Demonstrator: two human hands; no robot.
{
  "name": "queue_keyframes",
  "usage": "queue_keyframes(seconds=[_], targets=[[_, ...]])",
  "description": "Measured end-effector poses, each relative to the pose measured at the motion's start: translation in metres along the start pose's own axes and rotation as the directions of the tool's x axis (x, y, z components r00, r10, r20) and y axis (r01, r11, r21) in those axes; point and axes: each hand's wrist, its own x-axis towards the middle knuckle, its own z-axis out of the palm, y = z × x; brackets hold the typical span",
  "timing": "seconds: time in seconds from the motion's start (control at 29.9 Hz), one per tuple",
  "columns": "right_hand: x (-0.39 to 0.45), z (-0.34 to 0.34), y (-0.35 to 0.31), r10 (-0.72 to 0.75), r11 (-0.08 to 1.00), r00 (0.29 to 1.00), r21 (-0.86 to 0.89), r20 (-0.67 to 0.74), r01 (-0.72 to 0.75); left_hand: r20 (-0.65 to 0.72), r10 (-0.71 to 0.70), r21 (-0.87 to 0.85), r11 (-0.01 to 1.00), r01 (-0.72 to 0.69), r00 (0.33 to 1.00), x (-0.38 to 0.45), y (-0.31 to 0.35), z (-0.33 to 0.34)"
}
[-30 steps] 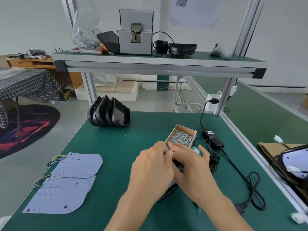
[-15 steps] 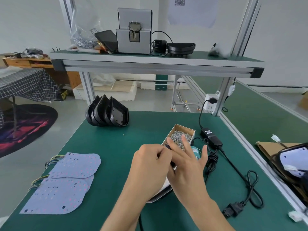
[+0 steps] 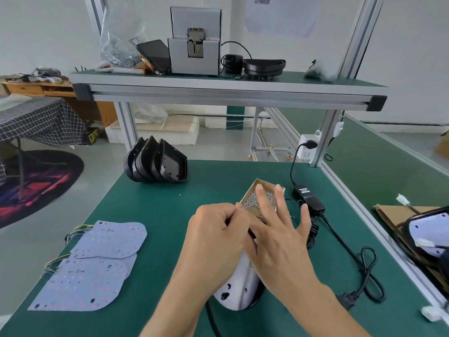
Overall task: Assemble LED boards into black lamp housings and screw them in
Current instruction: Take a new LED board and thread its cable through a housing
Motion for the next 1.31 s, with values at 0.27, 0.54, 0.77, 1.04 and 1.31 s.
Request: queue_keyframes(seconds=[0.27,0.54,0.77,1.04,1.31], targets=[[0.008,-0.001,0.004,-0.008,0.998,1.000,-0.060,-0.012,0.007,-0.019,0.005,-0.022,1.000,-0.006,1.000,0.003,0.003,-0.003],[0.017,0.001,0.002,-0.111,0.992,0.956,0.032,-0.270,0.124,-0.014,-0.048,-0.043,0.998,0.048,0.999,0.010,-0.001,-0.006],[0.013,0.016,-0.006,-0.015,0.978,0.987,0.202,-0.161,0.048,-0.018,0.009,-0.037,0.999,-0.009,1.000,0.003,0.001,-0.008],[0.010,0.011,-0.007,-0.001,0.991,0.996,0.134,-0.086,0.013,-0.020,0.017,-0.059,0.998,-0.018,1.000,0.002,-0.001,-0.009],[0.010,0.013,0.000,0.013,0.999,0.998,0.043,-0.055,-0.011,-0.013,-0.004,-0.033,0.999,0.004,1.000,0.000,-0.002,-0.004]])
